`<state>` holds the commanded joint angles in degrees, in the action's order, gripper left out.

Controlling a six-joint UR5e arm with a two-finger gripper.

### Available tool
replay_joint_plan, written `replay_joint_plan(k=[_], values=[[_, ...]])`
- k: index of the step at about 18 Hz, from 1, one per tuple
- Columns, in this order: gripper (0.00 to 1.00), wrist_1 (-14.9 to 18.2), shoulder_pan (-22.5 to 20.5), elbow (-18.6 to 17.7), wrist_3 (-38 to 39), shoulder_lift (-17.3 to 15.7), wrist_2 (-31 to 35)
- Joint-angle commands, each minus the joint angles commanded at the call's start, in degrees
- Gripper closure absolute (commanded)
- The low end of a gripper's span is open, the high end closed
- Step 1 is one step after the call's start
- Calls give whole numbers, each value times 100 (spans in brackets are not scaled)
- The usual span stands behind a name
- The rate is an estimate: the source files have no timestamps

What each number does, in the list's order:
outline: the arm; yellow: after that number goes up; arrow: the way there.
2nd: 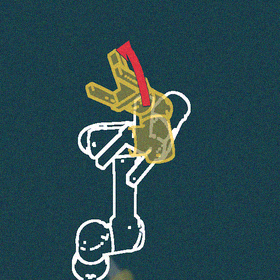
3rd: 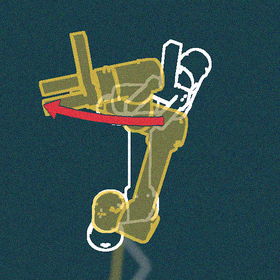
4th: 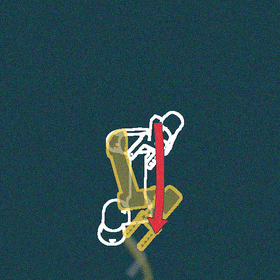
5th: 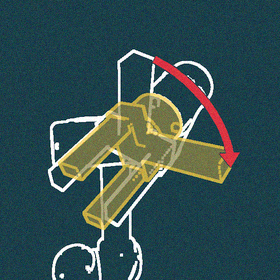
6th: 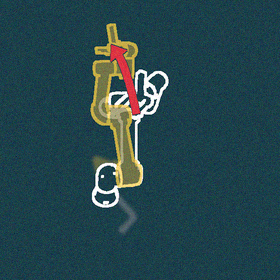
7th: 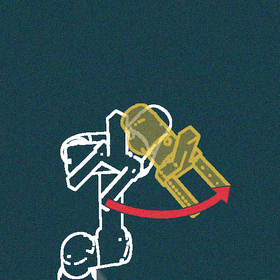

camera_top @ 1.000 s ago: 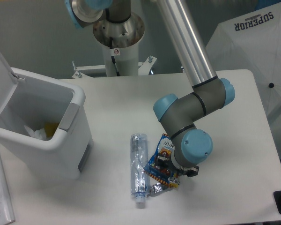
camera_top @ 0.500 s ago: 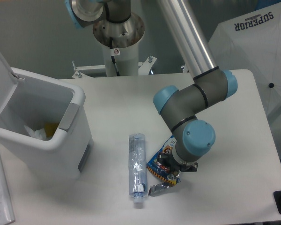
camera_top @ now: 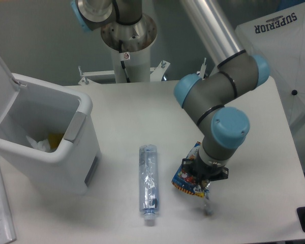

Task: Place the trash in the trash can
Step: 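Close the gripper on the snack bag's edge, then lift the snack bag and carry it over the white bin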

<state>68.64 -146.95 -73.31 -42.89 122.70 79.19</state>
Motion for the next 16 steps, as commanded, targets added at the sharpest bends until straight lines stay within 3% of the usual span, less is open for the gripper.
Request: replay_joint_plan(k=[3, 16], values=[[100, 0, -61, 124, 9, -236, -97], [100, -26, -97, 150, 281, -1581, -1880]])
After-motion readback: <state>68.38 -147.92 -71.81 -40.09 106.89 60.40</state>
